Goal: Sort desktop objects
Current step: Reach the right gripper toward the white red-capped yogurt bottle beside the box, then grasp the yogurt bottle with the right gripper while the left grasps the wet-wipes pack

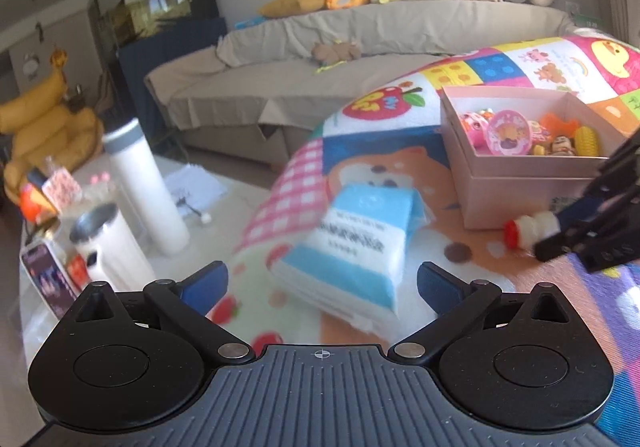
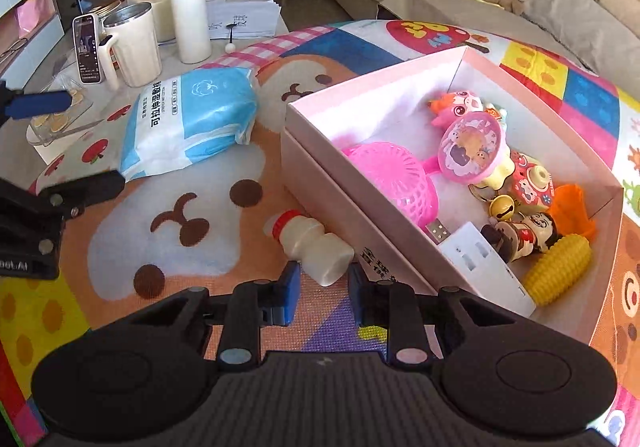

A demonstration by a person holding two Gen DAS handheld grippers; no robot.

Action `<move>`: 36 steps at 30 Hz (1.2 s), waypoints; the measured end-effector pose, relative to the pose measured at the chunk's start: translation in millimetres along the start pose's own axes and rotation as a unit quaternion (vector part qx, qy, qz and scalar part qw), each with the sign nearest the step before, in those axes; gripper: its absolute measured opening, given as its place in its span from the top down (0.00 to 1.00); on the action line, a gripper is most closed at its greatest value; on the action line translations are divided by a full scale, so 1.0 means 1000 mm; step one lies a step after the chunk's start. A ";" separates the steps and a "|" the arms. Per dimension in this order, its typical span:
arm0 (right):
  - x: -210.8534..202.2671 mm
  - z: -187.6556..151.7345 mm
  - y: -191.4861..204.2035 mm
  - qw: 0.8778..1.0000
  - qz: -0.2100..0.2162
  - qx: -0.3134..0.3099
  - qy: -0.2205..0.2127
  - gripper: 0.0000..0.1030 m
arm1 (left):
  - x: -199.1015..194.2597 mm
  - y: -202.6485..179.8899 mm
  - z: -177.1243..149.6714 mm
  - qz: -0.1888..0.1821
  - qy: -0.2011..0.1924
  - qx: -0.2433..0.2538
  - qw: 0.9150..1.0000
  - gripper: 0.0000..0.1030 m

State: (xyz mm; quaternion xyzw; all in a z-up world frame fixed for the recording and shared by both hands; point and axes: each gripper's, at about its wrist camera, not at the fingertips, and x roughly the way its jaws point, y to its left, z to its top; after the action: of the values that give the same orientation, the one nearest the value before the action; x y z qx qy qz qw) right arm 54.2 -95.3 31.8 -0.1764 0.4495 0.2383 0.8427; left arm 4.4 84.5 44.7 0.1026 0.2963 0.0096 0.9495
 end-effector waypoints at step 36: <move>-0.025 -0.004 -0.131 0.968 -0.163 0.184 -0.056 0.63 | 0.016 -0.010 -0.003 -0.075 0.024 -0.016 0.997 0.35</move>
State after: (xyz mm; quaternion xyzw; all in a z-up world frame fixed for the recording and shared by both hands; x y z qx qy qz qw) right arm 112.9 -210.9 61.3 -0.0756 0.4026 0.0203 0.9120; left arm 16.0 76.1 31.4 0.0649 0.3259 -0.0544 0.9416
